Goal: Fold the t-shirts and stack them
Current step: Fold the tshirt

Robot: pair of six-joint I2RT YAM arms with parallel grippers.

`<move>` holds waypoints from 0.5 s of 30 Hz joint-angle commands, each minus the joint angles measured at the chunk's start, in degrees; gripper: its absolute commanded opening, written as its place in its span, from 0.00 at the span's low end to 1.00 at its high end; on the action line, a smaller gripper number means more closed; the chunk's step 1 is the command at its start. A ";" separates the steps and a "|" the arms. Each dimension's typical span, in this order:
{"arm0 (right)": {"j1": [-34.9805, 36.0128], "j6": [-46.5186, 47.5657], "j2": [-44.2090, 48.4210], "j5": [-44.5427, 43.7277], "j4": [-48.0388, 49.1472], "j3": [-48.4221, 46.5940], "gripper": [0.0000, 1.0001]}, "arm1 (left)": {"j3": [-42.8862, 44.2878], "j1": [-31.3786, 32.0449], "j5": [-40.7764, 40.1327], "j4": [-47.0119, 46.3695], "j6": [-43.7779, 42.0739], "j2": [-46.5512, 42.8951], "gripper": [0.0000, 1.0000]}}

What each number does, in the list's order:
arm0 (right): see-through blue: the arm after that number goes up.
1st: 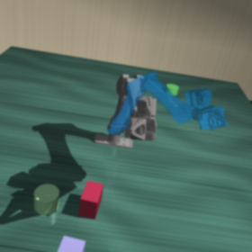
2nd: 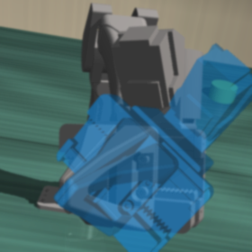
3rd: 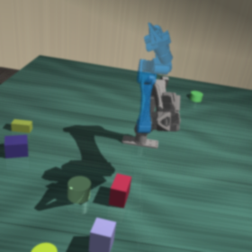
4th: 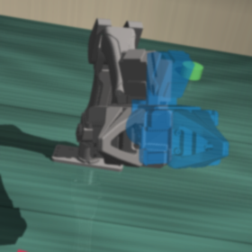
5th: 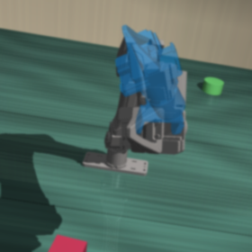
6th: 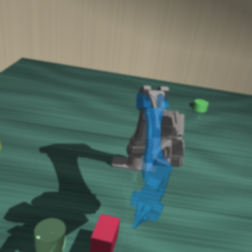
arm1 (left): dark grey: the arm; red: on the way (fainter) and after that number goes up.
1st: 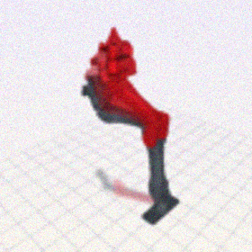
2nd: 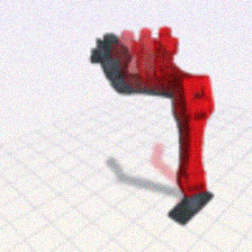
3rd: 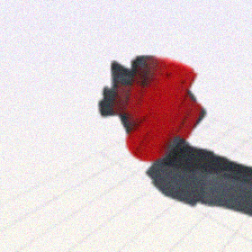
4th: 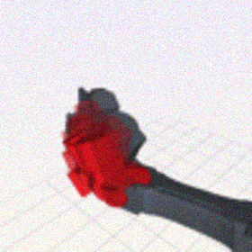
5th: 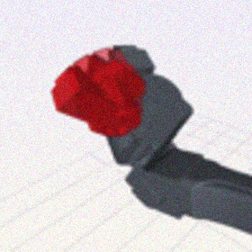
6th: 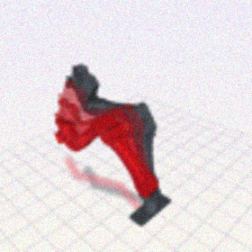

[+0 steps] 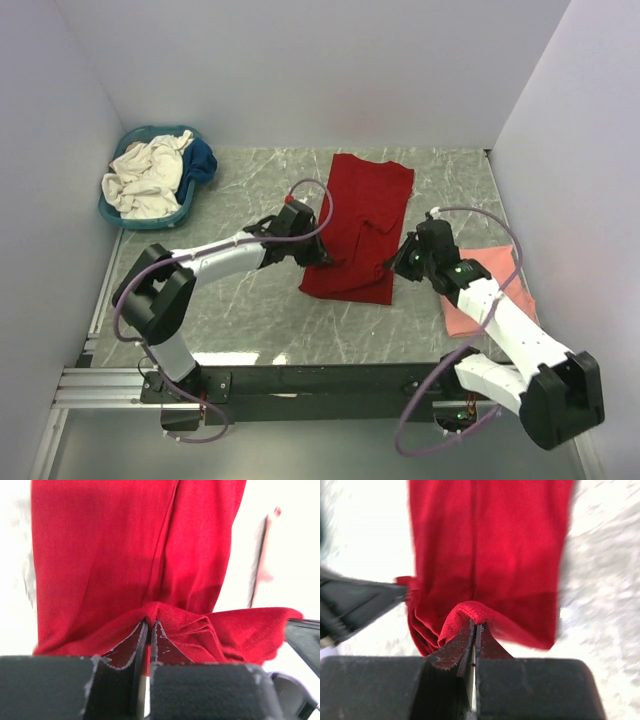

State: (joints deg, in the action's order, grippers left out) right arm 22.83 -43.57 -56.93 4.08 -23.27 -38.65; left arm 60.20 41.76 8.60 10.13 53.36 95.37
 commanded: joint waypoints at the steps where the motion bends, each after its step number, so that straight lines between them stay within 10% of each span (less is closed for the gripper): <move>1: -4.88 3.93 -3.27 -0.39 6.03 -2.74 0.00 | 6.06 -2.11 -1.92 -3.54 0.69 2.27 0.01; 15: -13.07 5.60 -19.79 4.27 12.81 -8.89 0.00 | 23.37 -8.09 -2.36 0.15 -1.68 17.56 0.01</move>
State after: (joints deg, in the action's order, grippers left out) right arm 10.79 -39.05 -74.46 7.29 -14.33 -44.31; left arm 79.29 34.50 6.61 10.09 53.19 111.70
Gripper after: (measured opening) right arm 0.010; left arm 0.071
